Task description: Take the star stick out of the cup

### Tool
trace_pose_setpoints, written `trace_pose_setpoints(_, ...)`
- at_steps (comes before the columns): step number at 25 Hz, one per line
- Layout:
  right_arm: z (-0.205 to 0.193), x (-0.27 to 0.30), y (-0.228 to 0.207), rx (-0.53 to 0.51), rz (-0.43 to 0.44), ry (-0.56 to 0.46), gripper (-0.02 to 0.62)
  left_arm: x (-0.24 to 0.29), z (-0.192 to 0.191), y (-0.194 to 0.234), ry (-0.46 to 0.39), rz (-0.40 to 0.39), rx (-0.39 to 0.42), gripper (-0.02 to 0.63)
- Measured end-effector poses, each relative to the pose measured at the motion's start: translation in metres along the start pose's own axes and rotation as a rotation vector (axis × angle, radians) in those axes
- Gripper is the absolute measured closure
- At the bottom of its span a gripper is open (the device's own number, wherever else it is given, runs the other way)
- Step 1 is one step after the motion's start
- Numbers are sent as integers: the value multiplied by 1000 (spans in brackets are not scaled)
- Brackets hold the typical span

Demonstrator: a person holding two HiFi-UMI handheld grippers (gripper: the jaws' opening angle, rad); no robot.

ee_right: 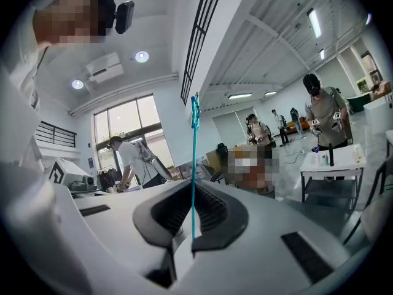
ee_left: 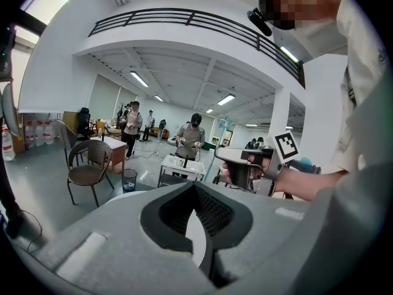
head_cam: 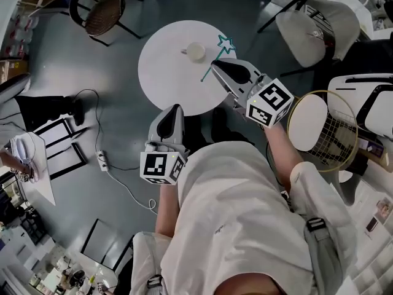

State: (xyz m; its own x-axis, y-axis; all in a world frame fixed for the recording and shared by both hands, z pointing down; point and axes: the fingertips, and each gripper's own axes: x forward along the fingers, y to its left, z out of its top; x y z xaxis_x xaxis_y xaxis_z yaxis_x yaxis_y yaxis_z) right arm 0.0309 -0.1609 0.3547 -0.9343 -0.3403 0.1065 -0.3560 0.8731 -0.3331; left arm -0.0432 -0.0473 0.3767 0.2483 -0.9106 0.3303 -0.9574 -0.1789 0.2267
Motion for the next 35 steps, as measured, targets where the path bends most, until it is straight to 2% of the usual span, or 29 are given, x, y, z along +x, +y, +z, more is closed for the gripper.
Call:
trace_pose_setpoints(9, -5, -38, 32, -40, 17, 14, 575, 8, 6, -16, -22, -32, 15, 598)
trace_pose_setpoints(16, -30, -53, 48, -12, 50, 30, 575, 5, -1, -27, -8, -14, 16, 598)
trace_pose_setpoints(23, -43, -43, 63, 5, 53, 44, 575, -19, -8, -8, 4, 19, 12, 598)
trace_pose_setpoints(29, -47, -37, 90, 3, -16, 48, 575, -44, -2, 1, -19, -38, 27, 598)
trace_pose_setpoints(35, -62, -20, 139, 0, -84, 47, 575, -91, -7, 29, -25, -95, 40, 598)
